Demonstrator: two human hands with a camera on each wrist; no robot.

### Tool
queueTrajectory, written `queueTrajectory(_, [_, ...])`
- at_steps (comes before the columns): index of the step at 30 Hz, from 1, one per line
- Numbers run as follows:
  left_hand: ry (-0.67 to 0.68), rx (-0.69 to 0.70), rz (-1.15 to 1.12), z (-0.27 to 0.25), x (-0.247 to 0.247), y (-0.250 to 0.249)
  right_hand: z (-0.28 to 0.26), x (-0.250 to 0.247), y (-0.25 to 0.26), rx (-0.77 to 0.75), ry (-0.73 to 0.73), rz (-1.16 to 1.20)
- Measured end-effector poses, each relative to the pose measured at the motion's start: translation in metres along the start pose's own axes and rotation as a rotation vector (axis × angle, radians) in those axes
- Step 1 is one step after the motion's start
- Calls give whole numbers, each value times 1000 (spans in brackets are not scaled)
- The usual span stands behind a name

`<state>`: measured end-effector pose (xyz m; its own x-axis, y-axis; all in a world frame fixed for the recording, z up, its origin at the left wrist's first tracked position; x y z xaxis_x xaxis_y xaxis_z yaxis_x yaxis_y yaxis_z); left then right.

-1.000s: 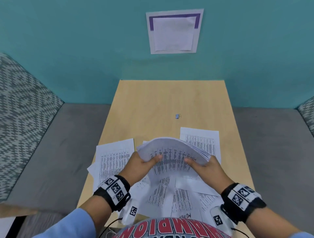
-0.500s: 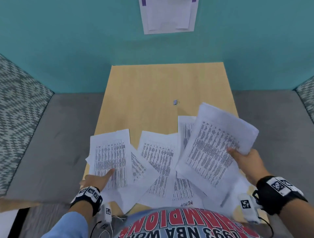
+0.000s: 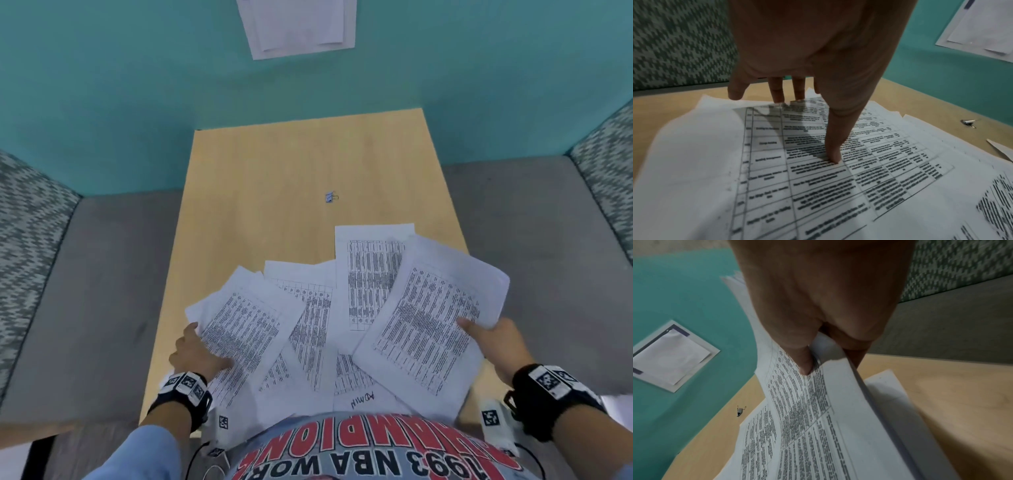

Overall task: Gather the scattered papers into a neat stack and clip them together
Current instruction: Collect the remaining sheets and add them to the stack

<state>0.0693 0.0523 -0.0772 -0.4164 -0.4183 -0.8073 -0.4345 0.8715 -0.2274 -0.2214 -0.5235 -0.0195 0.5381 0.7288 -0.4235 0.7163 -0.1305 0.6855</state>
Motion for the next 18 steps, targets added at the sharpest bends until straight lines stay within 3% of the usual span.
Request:
queueTrajectory(6, [164,62,-7,-13,19,-25,14,12,-5,4,14,-102])
queueTrajectory(11, [168,69,-40,-23,24,-35,19,18,-3,-8,54,-103])
queueTrajectory(16, [177,7,-338,-28,24,-34,23,15,-6,-5,96,-58])
queueTrajectory(18, [172,55,-410,-30,18,-43,24,14,-8,-1,101,-50])
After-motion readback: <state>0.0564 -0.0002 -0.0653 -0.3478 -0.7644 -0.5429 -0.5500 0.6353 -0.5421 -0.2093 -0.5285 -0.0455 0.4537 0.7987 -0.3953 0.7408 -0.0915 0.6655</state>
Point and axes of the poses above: each hand's wrist, its own z-axis towards the middle knuckle, its own x-axis out of the palm, y = z × x, the point moved 10 cm from there along z, towards the middle knuckle, and after that the axes turned 6 degrees about -z, right-handed, at the moved point
